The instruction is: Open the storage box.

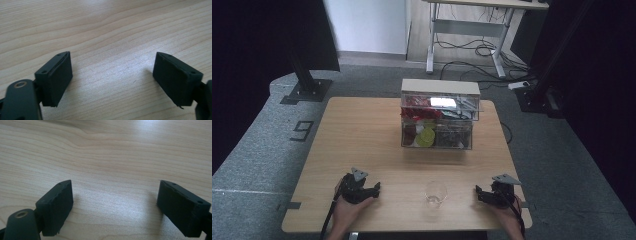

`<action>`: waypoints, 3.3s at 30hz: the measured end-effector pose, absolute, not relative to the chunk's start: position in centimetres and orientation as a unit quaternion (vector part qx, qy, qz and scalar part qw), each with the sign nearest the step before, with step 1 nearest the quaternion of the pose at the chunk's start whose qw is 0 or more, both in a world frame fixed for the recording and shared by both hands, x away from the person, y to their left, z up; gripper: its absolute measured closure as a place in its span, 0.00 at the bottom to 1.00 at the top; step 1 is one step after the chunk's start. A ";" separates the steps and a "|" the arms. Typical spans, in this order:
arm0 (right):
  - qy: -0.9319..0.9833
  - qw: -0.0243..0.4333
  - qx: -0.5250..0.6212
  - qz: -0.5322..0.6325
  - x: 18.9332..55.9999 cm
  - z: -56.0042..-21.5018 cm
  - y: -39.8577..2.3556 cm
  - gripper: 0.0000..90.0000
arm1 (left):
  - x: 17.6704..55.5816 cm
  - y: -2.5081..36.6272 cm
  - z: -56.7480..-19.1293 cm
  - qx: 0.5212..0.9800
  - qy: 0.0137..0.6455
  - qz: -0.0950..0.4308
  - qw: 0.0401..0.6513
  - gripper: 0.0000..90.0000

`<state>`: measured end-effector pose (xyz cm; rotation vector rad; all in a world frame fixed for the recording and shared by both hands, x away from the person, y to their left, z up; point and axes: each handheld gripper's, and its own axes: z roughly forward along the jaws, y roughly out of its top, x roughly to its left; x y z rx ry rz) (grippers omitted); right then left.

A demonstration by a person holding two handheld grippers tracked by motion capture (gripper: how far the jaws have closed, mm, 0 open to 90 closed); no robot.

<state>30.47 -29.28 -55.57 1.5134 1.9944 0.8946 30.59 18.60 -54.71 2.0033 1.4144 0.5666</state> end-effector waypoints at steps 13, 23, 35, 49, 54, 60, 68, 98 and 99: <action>0.727 0.239 0.554 0.328 30.5 -55.6 -29.3 0.16 | 29.6 19.2 -53.3 0.748 0.517 0.233 0.344 0.65; 0.724 0.242 0.557 0.327 30.6 -55.5 -29.4 0.17 | 28.9 20.2 -51.9 0.747 0.505 0.190 0.389 0.93; 0.722 0.245 0.559 0.326 30.6 -55.5 -29.3 0.19 | 29.3 18.9 -50.6 0.738 0.499 0.173 0.420 1.00; 0.719 0.247 0.562 0.326 30.5 -55.5 -29.3 0.19 | 30.6 16.5 -50.8 0.752 0.485 0.150 0.421 1.00; 0.718 0.247 0.563 0.326 30.5 -55.5 -29.3 0.20 | 31.4 15.1 -50.8 0.758 0.478 0.146 0.420 1.00; 0.718 0.247 0.564 0.325 30.4 -55.5 -29.3 0.20 | 32.0 14.2 -50.9 0.760 0.476 0.139 0.422 1.00; 0.716 0.248 0.565 0.325 30.3 -55.5 -29.3 0.20 | 33.0 13.2 -50.6 0.762 0.469 0.137 0.426 1.00; 0.715 0.248 0.567 0.326 30.1 -55.5 -29.4 0.21 | 36.2 10.7 -49.5 0.760 0.458 0.125 0.443 1.00; 0.715 0.248 0.567 0.326 30.1 -55.5 -29.4 0.21 | 36.3 10.5 -49.4 0.762 0.457 0.126 0.442 1.00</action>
